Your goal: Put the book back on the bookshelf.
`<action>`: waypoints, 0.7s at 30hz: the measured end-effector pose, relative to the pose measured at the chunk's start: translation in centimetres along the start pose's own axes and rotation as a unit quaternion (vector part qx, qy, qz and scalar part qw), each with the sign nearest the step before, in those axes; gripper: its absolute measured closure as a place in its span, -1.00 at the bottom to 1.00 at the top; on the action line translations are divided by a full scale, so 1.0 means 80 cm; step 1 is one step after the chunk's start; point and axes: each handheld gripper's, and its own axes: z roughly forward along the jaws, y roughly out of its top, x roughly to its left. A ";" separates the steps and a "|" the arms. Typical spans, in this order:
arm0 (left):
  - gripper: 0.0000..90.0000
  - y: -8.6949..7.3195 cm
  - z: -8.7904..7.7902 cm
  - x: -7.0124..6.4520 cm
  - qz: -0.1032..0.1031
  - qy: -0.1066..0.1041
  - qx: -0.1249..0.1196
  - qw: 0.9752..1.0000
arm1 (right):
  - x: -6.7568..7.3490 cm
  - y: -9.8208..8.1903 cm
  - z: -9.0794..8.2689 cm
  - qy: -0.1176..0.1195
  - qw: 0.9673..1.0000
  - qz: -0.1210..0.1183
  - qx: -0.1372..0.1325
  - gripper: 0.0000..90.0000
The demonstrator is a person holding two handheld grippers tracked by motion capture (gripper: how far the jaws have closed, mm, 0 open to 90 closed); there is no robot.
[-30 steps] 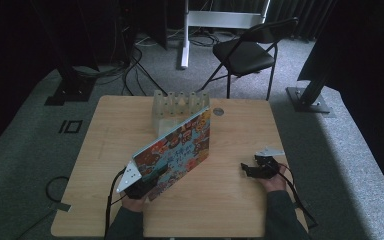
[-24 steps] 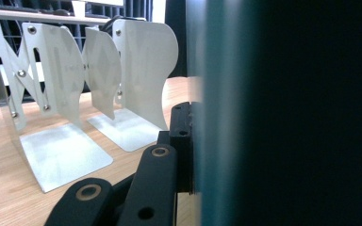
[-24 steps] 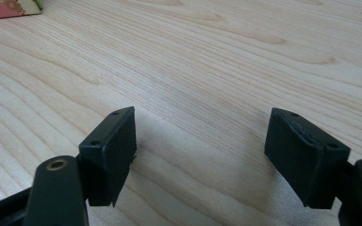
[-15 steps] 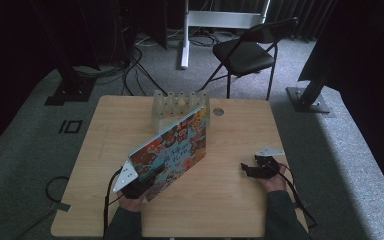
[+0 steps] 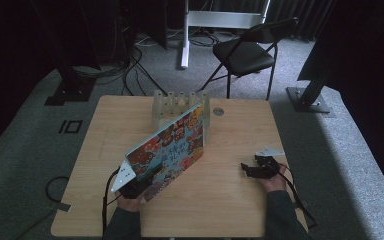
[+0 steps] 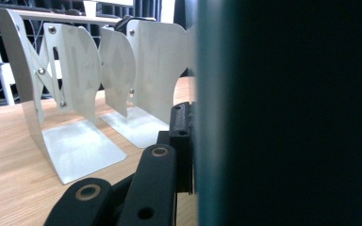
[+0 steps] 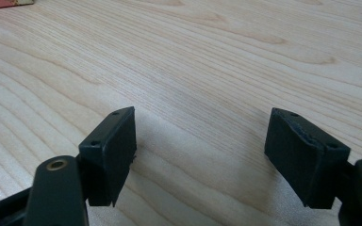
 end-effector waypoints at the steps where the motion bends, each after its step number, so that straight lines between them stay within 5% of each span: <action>1: 0.78 0.000 -0.001 0.000 -0.001 0.001 0.000 1.000 | 0.000 0.000 0.000 0.000 1.000 0.000 0.000 -0.44; 21: 0.80 0.002 -0.017 0.013 -0.023 0.014 -0.005 1.000 | 0.000 0.000 0.000 0.000 1.000 0.000 0.000 -0.44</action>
